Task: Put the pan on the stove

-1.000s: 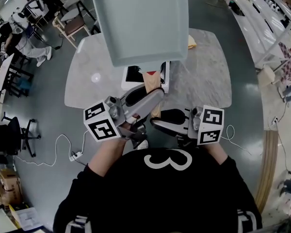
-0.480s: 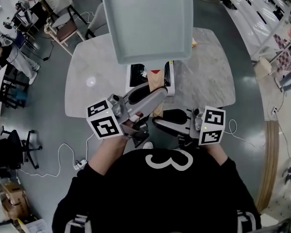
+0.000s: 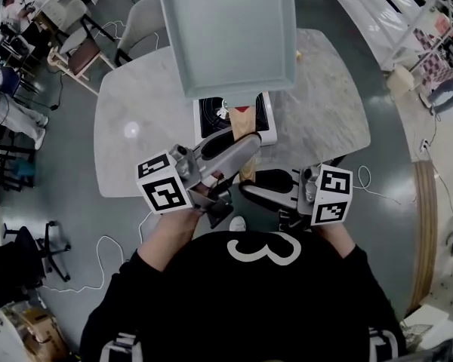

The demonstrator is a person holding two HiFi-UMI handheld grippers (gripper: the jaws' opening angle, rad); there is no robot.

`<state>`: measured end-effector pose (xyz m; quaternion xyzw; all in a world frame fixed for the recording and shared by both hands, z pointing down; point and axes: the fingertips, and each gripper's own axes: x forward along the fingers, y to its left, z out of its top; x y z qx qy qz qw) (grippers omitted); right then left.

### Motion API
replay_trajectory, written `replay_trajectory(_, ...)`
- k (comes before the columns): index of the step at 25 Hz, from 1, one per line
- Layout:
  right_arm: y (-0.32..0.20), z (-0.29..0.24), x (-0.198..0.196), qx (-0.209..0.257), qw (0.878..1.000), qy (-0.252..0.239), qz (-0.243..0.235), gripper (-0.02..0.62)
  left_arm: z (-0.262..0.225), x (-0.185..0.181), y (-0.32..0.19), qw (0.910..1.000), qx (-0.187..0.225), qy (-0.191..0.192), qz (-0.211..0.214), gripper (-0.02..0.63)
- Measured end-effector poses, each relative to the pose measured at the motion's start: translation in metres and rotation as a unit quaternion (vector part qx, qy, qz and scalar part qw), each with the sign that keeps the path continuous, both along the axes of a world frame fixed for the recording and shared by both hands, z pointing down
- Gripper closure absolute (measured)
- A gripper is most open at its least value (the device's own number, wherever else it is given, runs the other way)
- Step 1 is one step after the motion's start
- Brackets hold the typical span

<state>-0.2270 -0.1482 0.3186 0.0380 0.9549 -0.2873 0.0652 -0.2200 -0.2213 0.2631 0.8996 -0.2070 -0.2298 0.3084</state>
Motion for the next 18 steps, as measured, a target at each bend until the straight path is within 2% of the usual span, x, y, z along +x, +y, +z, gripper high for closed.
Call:
replay_trajectory(14,-0.012,0.03,-0.006,-0.044,0.998,0.004,0.042,0.522,0.047,-0.009,-0.02,0.9977,-0.05,0.03,0.036,0.483)
replay_trajectory(18,-0.013,0.037,-0.007,-0.057,0.997,0.004,0.048,0.522,0.049,-0.005,-0.019,0.9951,-0.082,0.035,0.044,0.485)
